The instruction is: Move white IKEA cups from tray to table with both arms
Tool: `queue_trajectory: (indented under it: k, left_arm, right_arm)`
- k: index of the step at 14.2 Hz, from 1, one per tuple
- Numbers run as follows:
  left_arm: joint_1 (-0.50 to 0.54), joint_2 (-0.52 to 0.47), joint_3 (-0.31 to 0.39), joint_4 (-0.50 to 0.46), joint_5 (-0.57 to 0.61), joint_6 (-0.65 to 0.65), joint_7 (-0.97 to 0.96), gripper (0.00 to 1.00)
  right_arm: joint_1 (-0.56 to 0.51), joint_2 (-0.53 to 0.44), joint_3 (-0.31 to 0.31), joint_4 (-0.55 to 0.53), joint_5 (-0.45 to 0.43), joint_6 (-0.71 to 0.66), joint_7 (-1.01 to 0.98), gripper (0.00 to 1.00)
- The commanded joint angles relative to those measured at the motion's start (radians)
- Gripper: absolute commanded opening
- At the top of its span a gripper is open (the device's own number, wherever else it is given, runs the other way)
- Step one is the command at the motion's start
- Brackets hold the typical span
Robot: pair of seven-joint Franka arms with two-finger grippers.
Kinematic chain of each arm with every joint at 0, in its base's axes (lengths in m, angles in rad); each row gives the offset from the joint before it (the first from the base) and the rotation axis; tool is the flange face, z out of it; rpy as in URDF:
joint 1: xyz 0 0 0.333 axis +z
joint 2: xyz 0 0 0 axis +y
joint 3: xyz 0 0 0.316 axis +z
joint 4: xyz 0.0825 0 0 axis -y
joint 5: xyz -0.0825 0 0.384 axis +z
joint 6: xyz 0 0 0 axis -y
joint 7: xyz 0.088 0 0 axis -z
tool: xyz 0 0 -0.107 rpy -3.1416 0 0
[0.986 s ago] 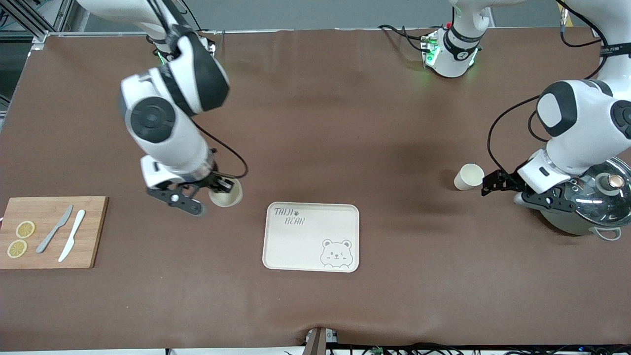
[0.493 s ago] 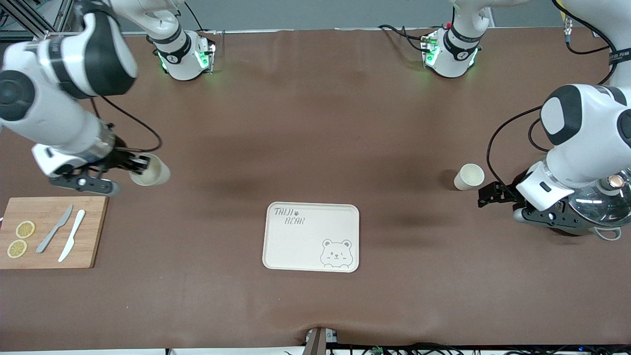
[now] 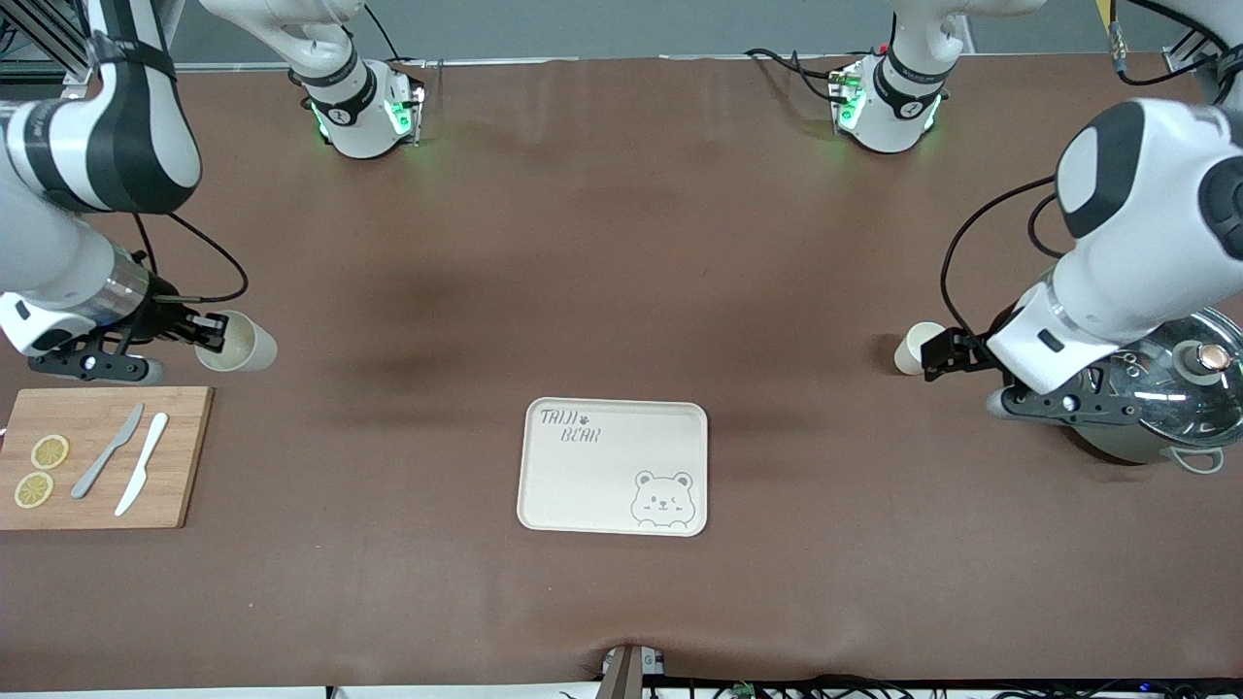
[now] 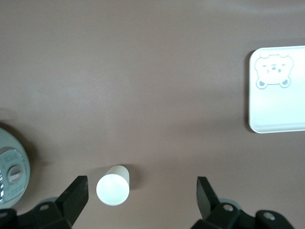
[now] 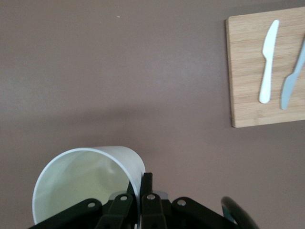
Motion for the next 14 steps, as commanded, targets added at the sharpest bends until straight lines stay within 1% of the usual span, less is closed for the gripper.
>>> queue_trajectory:
  k: [1,3,7,9,11,14]
  left_arm:
    - [0.007,-0.079,-0.003,0.013,0.013,-0.079,-0.019,1.0]
    - [0.01,-0.127,-0.003,0.008,0.014,-0.129,-0.019,1.0]
    - [0.028,-0.185,-0.003,0.008,0.015,-0.183,-0.014,1.0]
    - [0.059,-0.21,-0.012,0.008,0.013,-0.205,-0.002,1.0]
    - [0.062,-0.224,-0.012,0.008,0.013,-0.214,-0.002,1.0]
    - [0.061,-0.253,-0.012,0.005,0.011,-0.232,-0.014,1.0]
  right_arm:
    - [-0.022,-0.042,0.014,-0.141,0.031,0.153,-0.014,0.0]
    - [-0.021,-0.037,0.014,-0.214,0.033,0.279,-0.014,0.0]
    - [-0.019,0.009,0.014,-0.258,0.033,0.403,-0.008,0.0]
    - [-0.018,0.046,0.014,-0.269,0.033,0.463,-0.005,0.0]
    - [-0.015,0.076,0.015,-0.281,0.033,0.518,-0.002,0.0]
    - [-0.013,0.124,0.015,-0.316,0.033,0.639,-0.002,0.0]
